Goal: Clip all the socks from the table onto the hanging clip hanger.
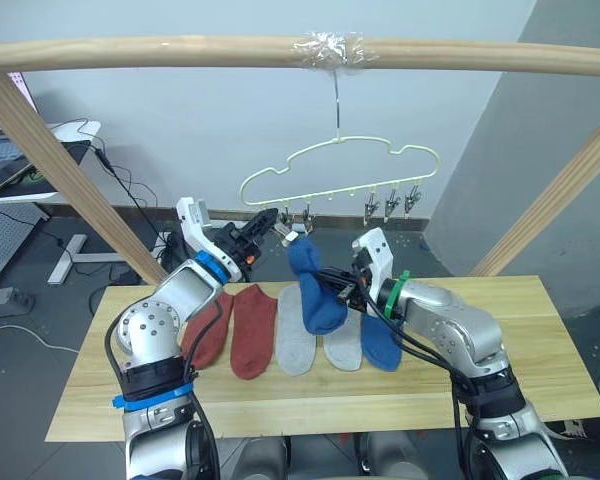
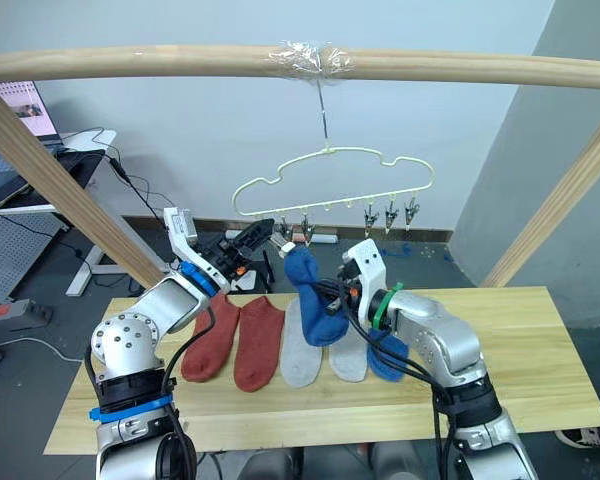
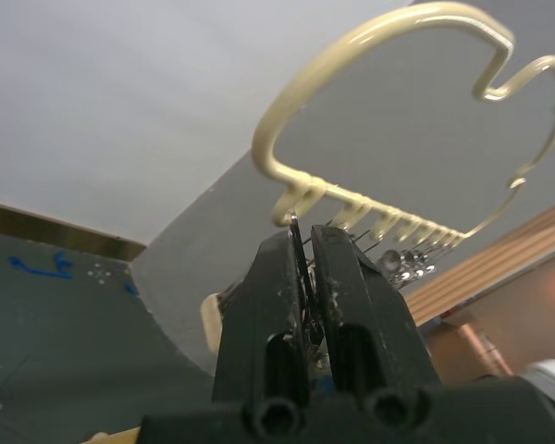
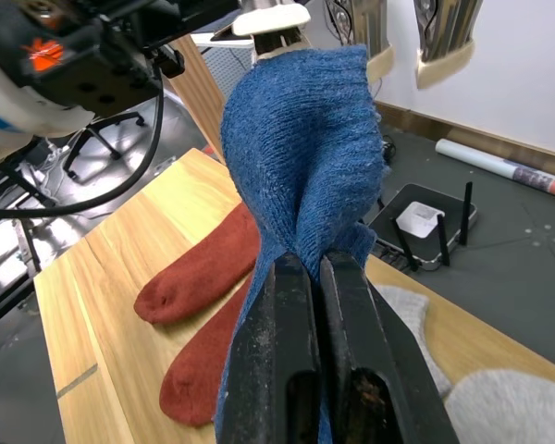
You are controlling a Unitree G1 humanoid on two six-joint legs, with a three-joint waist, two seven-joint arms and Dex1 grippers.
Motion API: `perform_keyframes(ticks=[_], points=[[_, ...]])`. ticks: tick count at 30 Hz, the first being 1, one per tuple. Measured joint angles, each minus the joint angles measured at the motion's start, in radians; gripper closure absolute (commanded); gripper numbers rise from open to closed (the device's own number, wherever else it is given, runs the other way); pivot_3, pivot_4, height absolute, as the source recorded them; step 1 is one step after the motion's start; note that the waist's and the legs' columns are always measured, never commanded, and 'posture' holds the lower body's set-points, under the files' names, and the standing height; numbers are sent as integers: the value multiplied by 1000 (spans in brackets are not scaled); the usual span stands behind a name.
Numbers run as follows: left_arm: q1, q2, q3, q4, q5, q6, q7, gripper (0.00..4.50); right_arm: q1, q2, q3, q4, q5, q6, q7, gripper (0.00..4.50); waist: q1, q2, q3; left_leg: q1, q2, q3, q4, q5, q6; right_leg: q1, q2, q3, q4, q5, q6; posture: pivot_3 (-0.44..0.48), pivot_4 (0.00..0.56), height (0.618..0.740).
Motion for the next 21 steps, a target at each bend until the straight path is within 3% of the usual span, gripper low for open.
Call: perform_keyframes(ticks=[17, 18, 21], points=[[36, 18, -33, -45, -8, 1, -7, 4500, -69, 55, -29, 24, 53, 59, 0, 4466, 0, 0, 0, -2, 0, 0, 0, 0, 0, -3, 0, 0, 1, 0, -1, -31, 154, 740], [40, 22, -38, -47, -8, -5, -16, 3883, -69, 55, -29, 24, 53, 59, -1, 4500, 0, 0, 0, -3, 0, 0, 0, 0, 0, -4, 0, 0, 1, 1, -1, -31, 154, 740], [46, 23, -39, -54, -9, -8, -23, 2956, -69, 54, -29, 24, 53, 59, -2, 4500, 0, 0, 0, -5, 0, 0, 0, 0, 0, -7, 0, 0, 1, 1, -2, -29, 154, 740]])
